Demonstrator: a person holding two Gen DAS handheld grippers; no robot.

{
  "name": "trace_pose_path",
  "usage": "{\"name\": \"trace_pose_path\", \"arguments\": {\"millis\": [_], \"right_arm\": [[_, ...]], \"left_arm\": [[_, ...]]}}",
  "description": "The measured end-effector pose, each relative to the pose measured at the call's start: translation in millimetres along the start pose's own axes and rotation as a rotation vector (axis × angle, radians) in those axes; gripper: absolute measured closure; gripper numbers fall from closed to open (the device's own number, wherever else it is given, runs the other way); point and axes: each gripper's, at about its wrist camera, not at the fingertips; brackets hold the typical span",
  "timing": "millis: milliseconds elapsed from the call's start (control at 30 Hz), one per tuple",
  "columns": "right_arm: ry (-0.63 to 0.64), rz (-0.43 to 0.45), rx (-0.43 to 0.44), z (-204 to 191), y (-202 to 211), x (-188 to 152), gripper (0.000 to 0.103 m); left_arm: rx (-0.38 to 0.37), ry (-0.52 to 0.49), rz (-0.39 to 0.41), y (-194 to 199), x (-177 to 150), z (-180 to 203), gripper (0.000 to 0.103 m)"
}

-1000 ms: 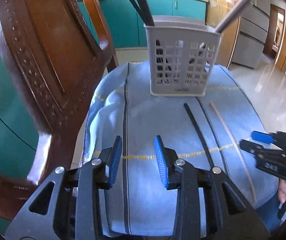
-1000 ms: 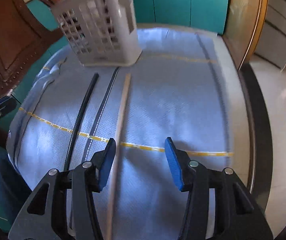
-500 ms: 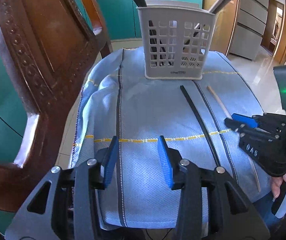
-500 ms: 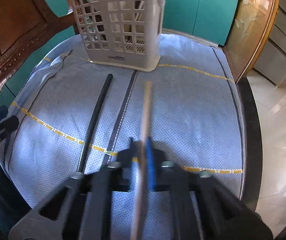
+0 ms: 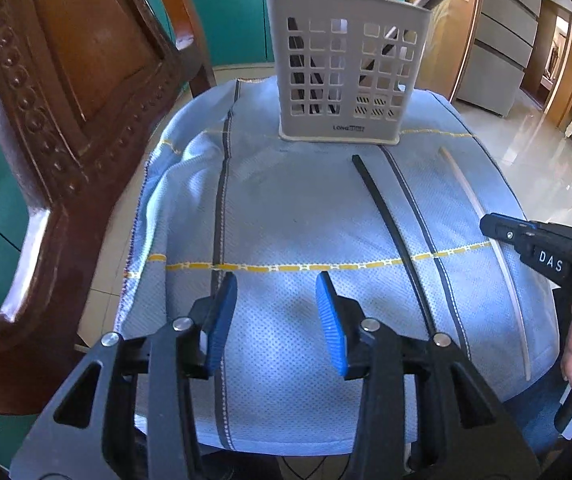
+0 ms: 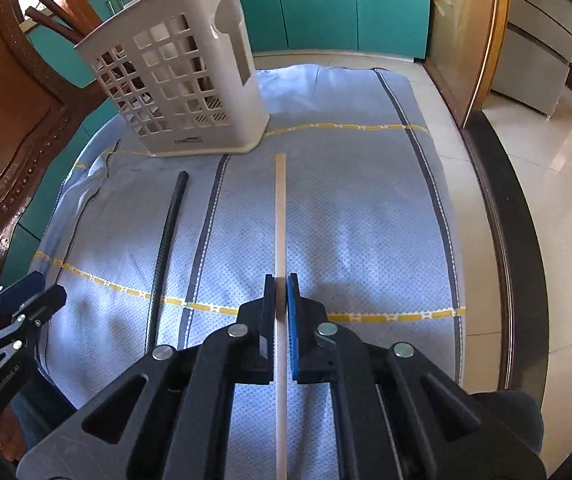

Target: Organize utensils

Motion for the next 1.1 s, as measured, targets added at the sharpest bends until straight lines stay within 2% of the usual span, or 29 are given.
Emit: {"name": "trace_pose_path", "arguments": {"millis": [200,500,733,1100], "right_arm": [[-0.008,-0.027,0.009,1.3,-6.5,-1.5,0.097],[-0.019,0.012,-0.011,6.6,5.7,-1.5,0.097],[-0.031,0.018,-0.012,13.3,9.9,-5.2,0.096],[-0.069,0.023,-0.008,25.3,13.1,-7.5,0.077]], "left_arm": [[-0.002,-0.02,-0.008,-4.9,-1.7,7.4,0.058],[-0.017,-0.029,-0.022,-7.2,-1.8,11.6,0.058],[-0.089,-0.01,-0.063,-19.5,7.8,15.1,0.058],[-0.161,-0.071,-0.103,-39.2,27.4,63.4,0.058]]}}
Point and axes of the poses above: each gripper's, at about its wrist camera, not at the fingertips, and y roughly against the way its jaws point, z to its right, x to its top, and after that the axes turned 11 degrees about -z, right-handed
